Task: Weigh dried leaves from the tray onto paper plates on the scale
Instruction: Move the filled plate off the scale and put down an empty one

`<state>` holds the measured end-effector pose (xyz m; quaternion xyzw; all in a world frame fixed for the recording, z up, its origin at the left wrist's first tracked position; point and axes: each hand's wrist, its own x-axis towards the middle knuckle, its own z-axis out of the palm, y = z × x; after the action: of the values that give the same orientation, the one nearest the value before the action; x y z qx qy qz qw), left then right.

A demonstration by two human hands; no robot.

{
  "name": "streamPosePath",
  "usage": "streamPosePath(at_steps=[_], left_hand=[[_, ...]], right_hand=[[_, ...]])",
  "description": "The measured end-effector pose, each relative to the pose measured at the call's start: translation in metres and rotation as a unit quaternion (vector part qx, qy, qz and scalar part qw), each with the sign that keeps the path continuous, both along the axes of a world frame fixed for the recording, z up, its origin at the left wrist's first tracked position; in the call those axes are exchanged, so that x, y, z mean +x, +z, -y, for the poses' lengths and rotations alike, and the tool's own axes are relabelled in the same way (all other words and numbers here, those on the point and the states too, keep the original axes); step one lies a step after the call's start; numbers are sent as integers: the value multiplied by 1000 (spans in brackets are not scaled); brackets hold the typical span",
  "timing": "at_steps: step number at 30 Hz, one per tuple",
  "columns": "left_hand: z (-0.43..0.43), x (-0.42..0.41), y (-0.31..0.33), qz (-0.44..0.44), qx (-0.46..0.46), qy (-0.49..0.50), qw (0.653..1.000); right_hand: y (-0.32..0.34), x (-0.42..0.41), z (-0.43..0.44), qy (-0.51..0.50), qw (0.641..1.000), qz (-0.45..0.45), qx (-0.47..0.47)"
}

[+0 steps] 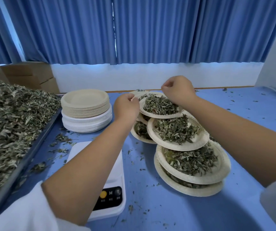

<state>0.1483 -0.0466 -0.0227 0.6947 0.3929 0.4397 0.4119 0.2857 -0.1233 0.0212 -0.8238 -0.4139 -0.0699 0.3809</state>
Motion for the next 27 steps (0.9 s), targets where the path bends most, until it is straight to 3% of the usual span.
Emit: streamPosePath(at_steps=[5,11,14,19,23,27], left_hand=[[-8,-20,4,-59,73,16,995],[-41,-65,8,-164,197,33,966],[-71,-93,2,-254,232,67,936],[-111,-131,-9,-420,290,54,858],[-119,-146,-14,-445,332,33,831],[-121,-146,-10,-459,361,39,811]], right_hand=[[-1,-53,-28,70,995,65,-27],[-10,-112,-73,136,970,189,-76],[-14,-130,-95,168,955,219,-109],[-30,-145,-123,197,934,245,-167],[-39,-145,-131,167,897,371,-176],[-41,-148,-132,166,872,424,-181]])
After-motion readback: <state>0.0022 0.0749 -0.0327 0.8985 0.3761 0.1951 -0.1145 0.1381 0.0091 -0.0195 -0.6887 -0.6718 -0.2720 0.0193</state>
